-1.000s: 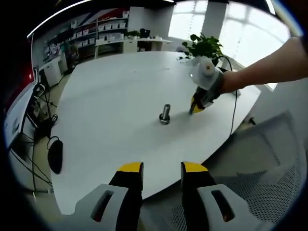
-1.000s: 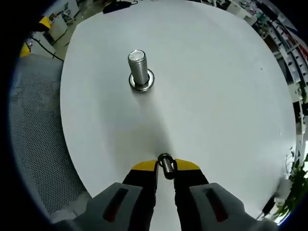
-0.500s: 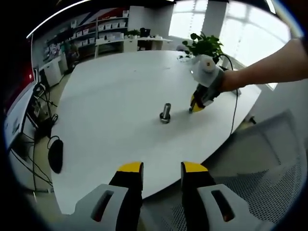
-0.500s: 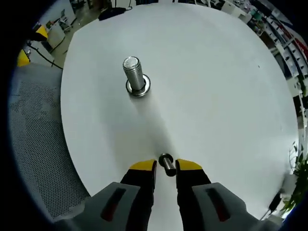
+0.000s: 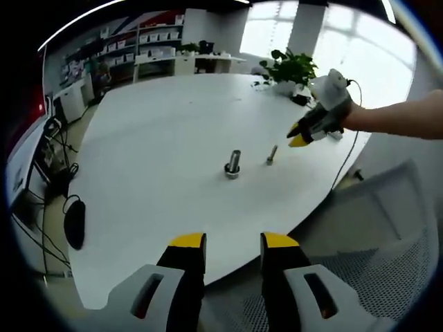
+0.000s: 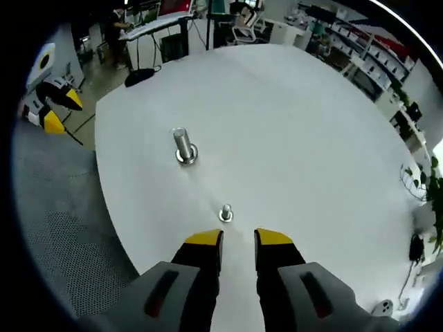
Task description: Place the washer onto the threaded stud by aligning its center hole with the stud, sliding it down to the base, and recovering from edge contact or off-axis alignment until the washer reaches the visible bottom stop.
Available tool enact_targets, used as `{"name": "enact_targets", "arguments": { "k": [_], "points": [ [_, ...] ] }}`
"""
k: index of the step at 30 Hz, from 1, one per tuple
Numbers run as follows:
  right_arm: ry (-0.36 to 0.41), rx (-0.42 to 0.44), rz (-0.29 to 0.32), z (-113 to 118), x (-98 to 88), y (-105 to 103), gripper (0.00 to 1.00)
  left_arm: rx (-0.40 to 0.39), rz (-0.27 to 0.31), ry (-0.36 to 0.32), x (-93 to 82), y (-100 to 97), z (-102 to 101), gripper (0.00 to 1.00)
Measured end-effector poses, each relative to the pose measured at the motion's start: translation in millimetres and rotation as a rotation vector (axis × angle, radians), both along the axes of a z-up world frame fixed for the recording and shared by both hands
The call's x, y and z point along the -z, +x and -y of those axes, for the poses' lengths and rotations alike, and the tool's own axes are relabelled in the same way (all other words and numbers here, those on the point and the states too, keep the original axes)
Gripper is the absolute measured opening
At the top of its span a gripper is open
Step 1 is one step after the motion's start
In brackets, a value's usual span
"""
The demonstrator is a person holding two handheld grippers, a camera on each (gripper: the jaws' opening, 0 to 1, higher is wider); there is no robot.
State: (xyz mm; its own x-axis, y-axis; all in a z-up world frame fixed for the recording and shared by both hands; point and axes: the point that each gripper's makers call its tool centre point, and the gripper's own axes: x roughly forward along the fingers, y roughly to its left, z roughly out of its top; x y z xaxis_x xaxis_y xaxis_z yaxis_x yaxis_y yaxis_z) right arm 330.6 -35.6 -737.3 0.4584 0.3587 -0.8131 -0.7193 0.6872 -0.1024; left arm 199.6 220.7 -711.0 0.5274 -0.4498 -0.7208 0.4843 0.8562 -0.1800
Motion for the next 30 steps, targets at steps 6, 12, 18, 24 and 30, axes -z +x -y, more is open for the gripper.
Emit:
{"name": "enact_targets", "arguments": {
  "k": [6, 12, 18, 24, 30],
  "points": [
    [0.153, 0.142, 0.093, 25, -44.8, -15, 0.20, 0.001, 0.000, -0.019, -1.5, 0.1, 2, 0.29],
    [0.256, 0.209, 0.164, 37, -72.9, -45, 0.20, 0.020, 0.002, -0.012, -1.8, -1.2, 5, 0.29],
    [0.353, 0.278, 0.213, 37, -91.2, -68, 0.23, 0.017, 0.010, -0.019, -3.5, 0.0, 5, 0.29],
    [0.381, 0.308, 0.286, 41, -105.1, -78, 0.27, 0.025, 0.007, -0.011, -2.1, -0.7, 5, 0.29],
    [0.434, 0.380, 0.291, 54, -105.9, -83, 0.28, 0.018, 0.015, -0.019, -4.4, 1.2, 5, 0.29]
  ]
}}
